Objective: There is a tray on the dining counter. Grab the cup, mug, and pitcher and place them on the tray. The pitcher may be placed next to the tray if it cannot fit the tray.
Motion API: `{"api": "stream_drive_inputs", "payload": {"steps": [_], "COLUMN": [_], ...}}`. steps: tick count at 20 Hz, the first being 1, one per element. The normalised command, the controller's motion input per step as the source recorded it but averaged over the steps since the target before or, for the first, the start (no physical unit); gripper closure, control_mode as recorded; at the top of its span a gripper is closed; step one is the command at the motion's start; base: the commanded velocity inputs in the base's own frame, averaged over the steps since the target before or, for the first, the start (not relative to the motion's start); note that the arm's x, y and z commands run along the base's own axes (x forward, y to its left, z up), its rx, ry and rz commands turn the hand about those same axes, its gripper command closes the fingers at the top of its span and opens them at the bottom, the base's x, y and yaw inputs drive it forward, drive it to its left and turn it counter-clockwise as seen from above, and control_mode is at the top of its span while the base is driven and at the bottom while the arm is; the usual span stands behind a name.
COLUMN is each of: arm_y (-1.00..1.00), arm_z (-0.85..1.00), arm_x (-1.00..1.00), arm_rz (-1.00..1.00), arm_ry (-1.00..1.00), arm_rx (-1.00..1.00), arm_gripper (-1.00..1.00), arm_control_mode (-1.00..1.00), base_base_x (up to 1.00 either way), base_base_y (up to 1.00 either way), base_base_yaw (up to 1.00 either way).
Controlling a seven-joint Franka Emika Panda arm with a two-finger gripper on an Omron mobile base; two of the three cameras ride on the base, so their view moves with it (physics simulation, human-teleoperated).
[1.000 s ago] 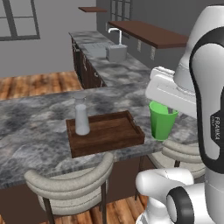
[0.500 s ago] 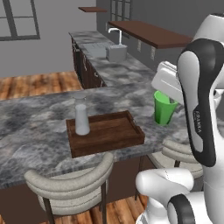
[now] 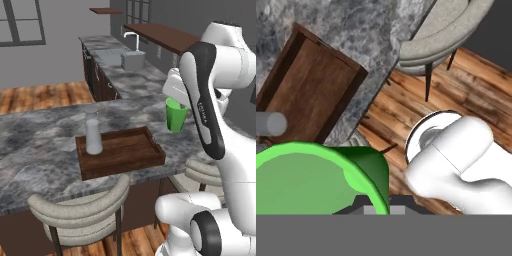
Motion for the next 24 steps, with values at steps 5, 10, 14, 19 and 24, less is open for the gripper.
{"api": "stream_drive_inputs", "payload": {"steps": [5,10,14,19,24], "arm_y": [0.0,0.0,0.03,0.04,0.0], "arm_z": [-0.45,-0.56,-0.39,-0.25,-0.25], "arm_x": [0.73,0.43,0.39,0.51,0.48], "arm_rz": [0.0,0.0,0.0,0.0,0.0], "arm_ry": [0.11,0.0,-0.01,0.0,0.01], "arm_rx": [0.07,0.09,0.0,-0.02,-0.01], "arm_gripper": [1.0,1.0,1.0,1.0,1.0], "arm_control_mode": [-1.0,-1.0,-1.0,-1.0,-1.0], "base_base_x": [0.0,0.0,0.0,0.0,0.0], "base_base_y": [0.0,0.0,0.0,0.0,0.0], "base_base_yaw": [0.0,0.0,0.0,0.0,0.0]}}
